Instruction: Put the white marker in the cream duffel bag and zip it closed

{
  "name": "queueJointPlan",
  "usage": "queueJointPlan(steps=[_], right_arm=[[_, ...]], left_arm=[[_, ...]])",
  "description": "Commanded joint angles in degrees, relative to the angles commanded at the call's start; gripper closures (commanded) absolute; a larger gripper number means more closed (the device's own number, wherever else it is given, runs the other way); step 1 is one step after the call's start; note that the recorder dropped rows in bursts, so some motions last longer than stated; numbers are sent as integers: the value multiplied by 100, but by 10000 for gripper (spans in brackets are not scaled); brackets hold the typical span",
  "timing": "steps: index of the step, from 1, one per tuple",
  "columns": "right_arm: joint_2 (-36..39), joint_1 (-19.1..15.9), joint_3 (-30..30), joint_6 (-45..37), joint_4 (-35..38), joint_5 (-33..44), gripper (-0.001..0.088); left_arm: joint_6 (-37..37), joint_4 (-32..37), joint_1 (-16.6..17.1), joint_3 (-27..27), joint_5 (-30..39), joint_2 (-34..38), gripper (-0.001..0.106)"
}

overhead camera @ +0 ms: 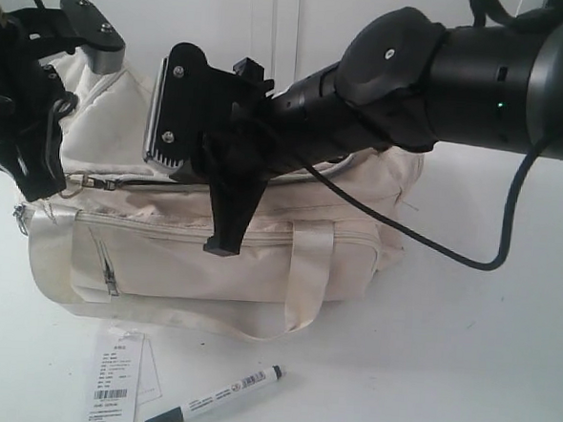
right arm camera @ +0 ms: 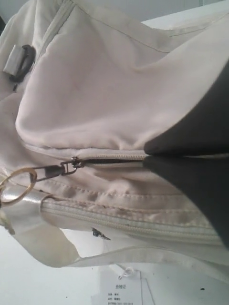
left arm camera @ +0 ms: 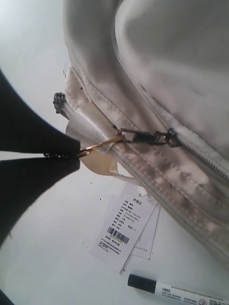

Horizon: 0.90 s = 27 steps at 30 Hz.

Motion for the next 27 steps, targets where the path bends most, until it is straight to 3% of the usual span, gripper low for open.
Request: queueJointPlan(steps=[2, 5, 8, 13, 16, 18, 22, 27], right_arm=[[-36, 0, 0, -87, -10, 77, 727], [-23, 0, 0, -87, -10, 206, 411], [94, 3, 0, -87, -10, 248, 181], [413, 3, 0, -87, -10, -402, 165], [561, 3, 0, -87, -10, -478, 224], [622, 3, 0, -87, -10, -478, 354], [554, 3, 0, -75, -10, -491, 864], [432, 3, 0, -65, -30, -491, 868]], left_arm=[[0, 0, 0, 0, -13, -54, 1053], [0, 0, 0, 0, -13, -89, 1053], [0, 0, 0, 0, -25, -89, 1053], [0, 0, 0, 0, -39, -89, 1053], [0, -10, 0, 0, -30, -89, 1053], [0, -10, 0, 0, -42, -89, 1053], [0, -10, 0, 0, -93, -89, 1053], [0, 191, 0, 0, -122, -113, 1053]])
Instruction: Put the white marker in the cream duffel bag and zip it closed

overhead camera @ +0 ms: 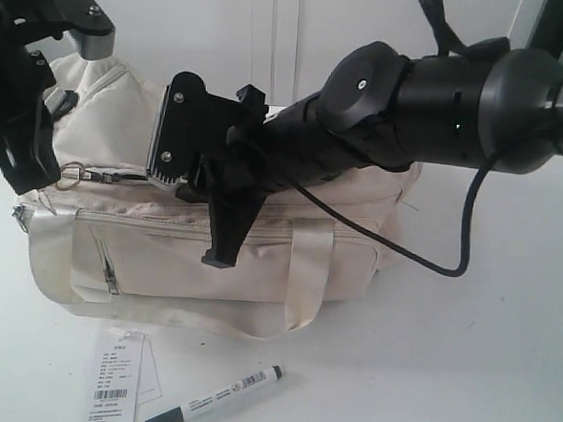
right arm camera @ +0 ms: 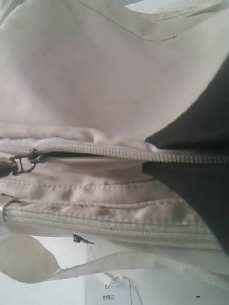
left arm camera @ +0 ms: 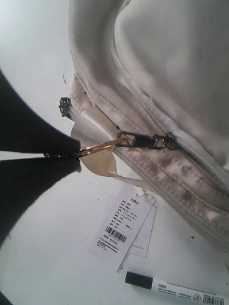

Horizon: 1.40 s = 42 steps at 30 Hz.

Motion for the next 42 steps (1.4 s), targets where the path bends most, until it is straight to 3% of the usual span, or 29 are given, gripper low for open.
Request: queueJointPlan(steps=[14, 27, 35, 42], right_arm=[[-60, 0, 0, 39, -379, 68, 868], [-81, 0, 0, 39, -379, 68, 868], [-80, 0, 0, 124, -379, 68, 868], [-80, 0, 0, 123, -407, 68, 868]], left_arm=[[-174, 1070, 0, 0, 276, -98, 1053], [-234, 1504, 14, 0, 373, -98, 1053], [-132, 1200, 575, 0, 229, -98, 1053], [-132, 1191, 866, 0, -16, 33, 1053]])
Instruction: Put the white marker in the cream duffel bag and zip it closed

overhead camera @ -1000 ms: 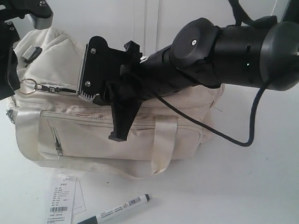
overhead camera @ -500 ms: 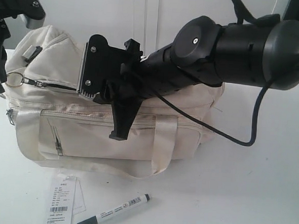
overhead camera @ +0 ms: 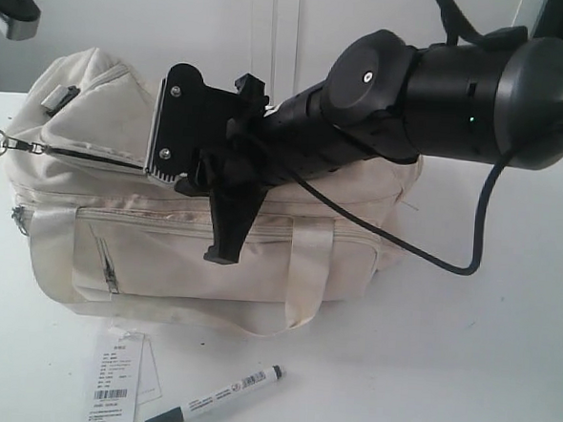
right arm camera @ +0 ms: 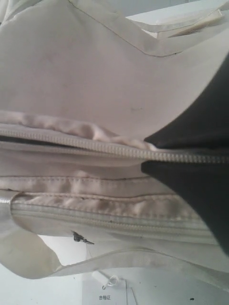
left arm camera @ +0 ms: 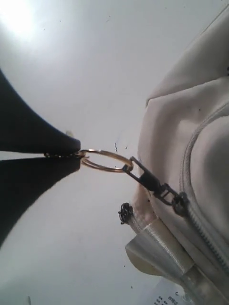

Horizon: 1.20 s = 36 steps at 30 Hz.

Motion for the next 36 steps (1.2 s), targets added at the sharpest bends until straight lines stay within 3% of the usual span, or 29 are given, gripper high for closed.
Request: queueJointPlan(steps=[12, 25, 36], right_arm=[[0, 0, 0, 0, -205, 72, 868], [0, 0, 0, 0, -230, 92, 868], [0, 0, 0, -11, -298, 204, 868]], left_arm=[[15, 605, 0, 0, -610, 214, 1053], [15, 579, 321, 0, -1252, 227, 1053], [301, 594, 333, 0, -1849, 296, 1053]])
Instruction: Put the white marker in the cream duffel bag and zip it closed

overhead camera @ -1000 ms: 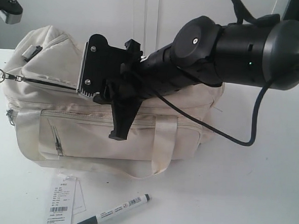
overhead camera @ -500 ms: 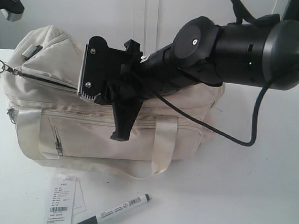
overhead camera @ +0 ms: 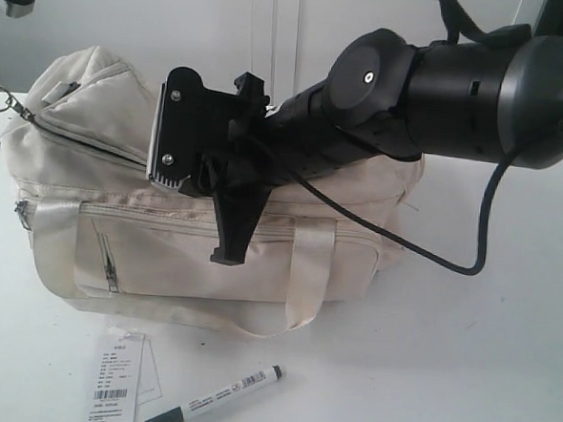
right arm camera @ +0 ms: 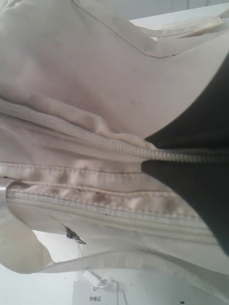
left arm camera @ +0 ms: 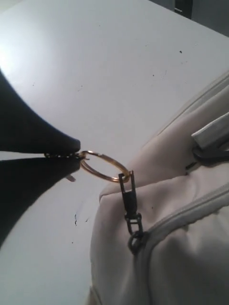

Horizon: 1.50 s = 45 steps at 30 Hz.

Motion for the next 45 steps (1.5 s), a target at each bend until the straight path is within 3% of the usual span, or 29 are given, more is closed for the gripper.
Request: queueJointPlan(steps=[14, 22, 25, 29, 31, 33, 36, 45], right_arm=[[0, 0, 0, 0, -256, 149, 868], [0, 0, 0, 28, -314, 178, 863], [0, 0, 0, 42, -314, 92, 753], [-45, 0, 0, 54, -155, 53, 460], [-120, 0, 0, 54, 349, -52, 319], [-188, 0, -14, 54, 1035, -249, 249], [-199, 66, -193, 54, 1708, -280, 242], [375, 426, -817, 124, 1718, -387, 247]], left_arm=[[23, 249, 0, 0, -499, 413, 1053], [-104, 142, 0, 0, -215, 304, 1053], [-104, -18, 0, 0, -59, 267, 1053], [-104, -162, 0, 0, 95, 267, 1053], [-104, -253, 0, 0, 146, 267, 1053], [-104, -398, 0, 0, 171, 260, 1053], [-104, -559, 0, 0, 171, 260, 1053], [-104, -587, 0, 0, 189, 260, 1053]])
